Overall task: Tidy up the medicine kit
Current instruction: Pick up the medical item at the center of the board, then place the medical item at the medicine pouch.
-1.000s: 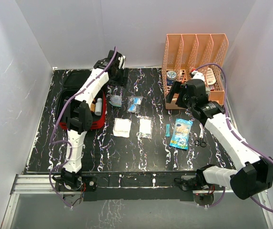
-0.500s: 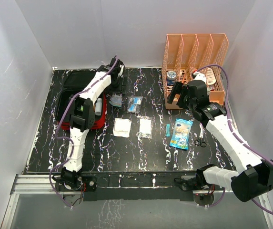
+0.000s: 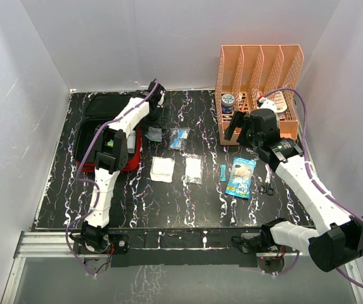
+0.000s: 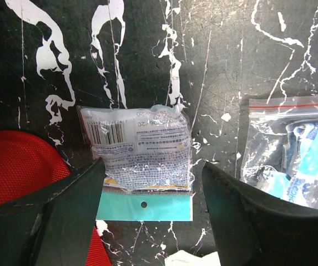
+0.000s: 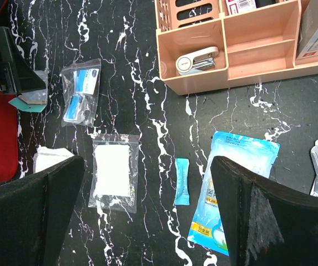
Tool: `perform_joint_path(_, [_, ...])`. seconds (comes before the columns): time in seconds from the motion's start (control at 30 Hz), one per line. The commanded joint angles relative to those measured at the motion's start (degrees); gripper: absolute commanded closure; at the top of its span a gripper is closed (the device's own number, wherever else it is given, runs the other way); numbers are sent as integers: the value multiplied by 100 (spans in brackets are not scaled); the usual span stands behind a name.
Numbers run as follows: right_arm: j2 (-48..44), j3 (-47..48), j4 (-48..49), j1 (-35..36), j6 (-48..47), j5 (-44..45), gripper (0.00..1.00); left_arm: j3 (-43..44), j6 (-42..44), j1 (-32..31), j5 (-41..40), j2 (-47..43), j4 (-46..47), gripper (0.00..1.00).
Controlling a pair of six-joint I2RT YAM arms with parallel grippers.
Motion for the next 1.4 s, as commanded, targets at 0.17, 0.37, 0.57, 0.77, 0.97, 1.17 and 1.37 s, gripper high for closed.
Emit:
perform_joint_path(0.17, [-231, -19, 97, 9, 17, 152, 2, -237, 60, 37, -200, 103, 28, 32])
perform_joint_path(0.37, [-250, -36, 98, 9, 24, 164, 1, -367, 93, 34, -252, 116, 98, 35])
perform_joint_path(0.57, [-260, -45, 91, 11, 17, 171, 2, -396, 150, 34, -248, 4, 118, 65])
perform_joint_path(0.77, [-211, -46, 162, 11, 8, 160, 2, 47, 339, 38, -255, -152, -141, 86])
perform_joint_path(0.97, [-202, -162, 282, 11, 0, 132, 2, 1054, 1248, 33, -639, -779, -131, 83])
perform_joint_path(1.17, [-96, -256, 500, 7, 0, 31, 2, 280, 2194, 316, -1084, -2041, 736, 77])
perform_joint_path(1.37, [141, -221, 751, 10, -71, -117, 2, -318, 2287, 1346, -919, -2550, 187, 76])
